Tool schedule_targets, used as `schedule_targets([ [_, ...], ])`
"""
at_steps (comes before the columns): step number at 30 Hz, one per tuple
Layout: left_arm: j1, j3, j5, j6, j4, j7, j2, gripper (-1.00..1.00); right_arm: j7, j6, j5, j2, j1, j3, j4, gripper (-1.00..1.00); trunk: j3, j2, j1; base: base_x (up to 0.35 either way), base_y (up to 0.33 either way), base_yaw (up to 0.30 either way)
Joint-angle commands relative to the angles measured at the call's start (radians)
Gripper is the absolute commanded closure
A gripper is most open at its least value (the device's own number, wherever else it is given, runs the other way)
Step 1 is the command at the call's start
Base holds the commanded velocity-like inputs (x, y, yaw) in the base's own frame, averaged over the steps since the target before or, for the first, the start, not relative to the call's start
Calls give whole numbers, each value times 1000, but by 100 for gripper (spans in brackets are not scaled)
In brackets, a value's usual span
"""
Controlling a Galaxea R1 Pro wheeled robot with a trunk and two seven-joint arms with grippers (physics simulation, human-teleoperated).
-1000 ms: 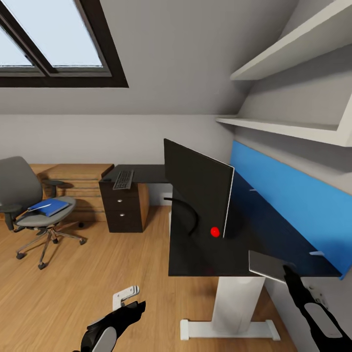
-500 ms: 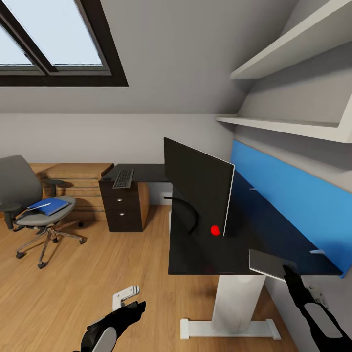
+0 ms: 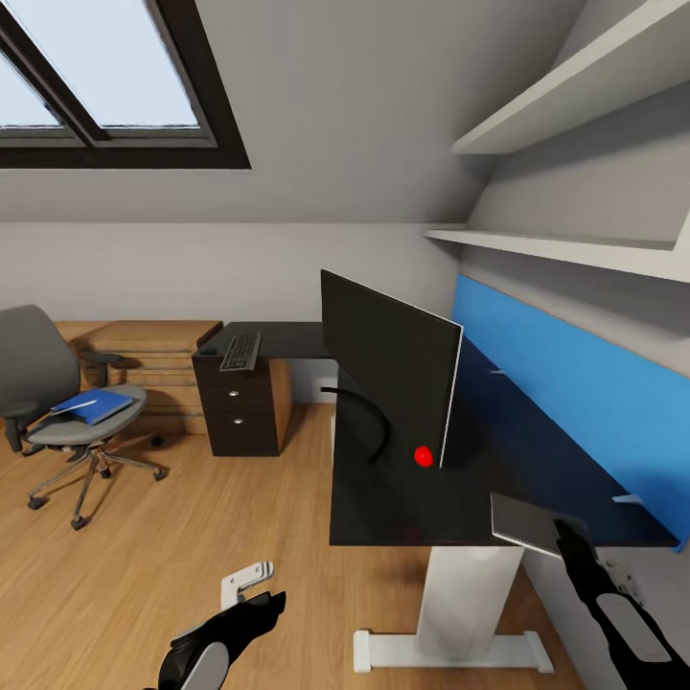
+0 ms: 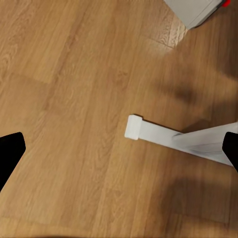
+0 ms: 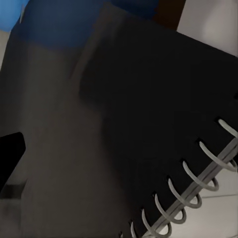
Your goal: In the bedroom, organize the workspace by keeping the computer under the desk, ensuring the monitor is on the desk, placing the keyboard on the desk next to the monitor, placing the mouse on the desk next to the keyboard, moving the folder from the swivel chair onto the desk next to the mouse, stacking the notebook on top of the folder with the pen on top of the notebook, and positioning the swivel chair next to the desk.
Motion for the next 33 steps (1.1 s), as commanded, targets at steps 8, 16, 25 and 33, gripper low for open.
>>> schedule_targets([
  [8,-1,-3,10,0,-1,10,1,-100,2,-1,-10,0,0,0,0,-100,-1,-1,0,4,0,0],
  [16,-1,-3,10,0,-1,10,1,-100,0,0,-10,0,0,0,-1,100,-1,-1,0,0,0,0],
  [25,-1,-3,10,0,-1,12,1,-100,3,0,-10,1,0,0,-1,100,-1,-1,0,0,0,0],
  [33,-1,-2,10,0,-1,13,1,-100,8,-5,-5,3,0,6,-57,100,-1,-1,0,0,0,0],
])
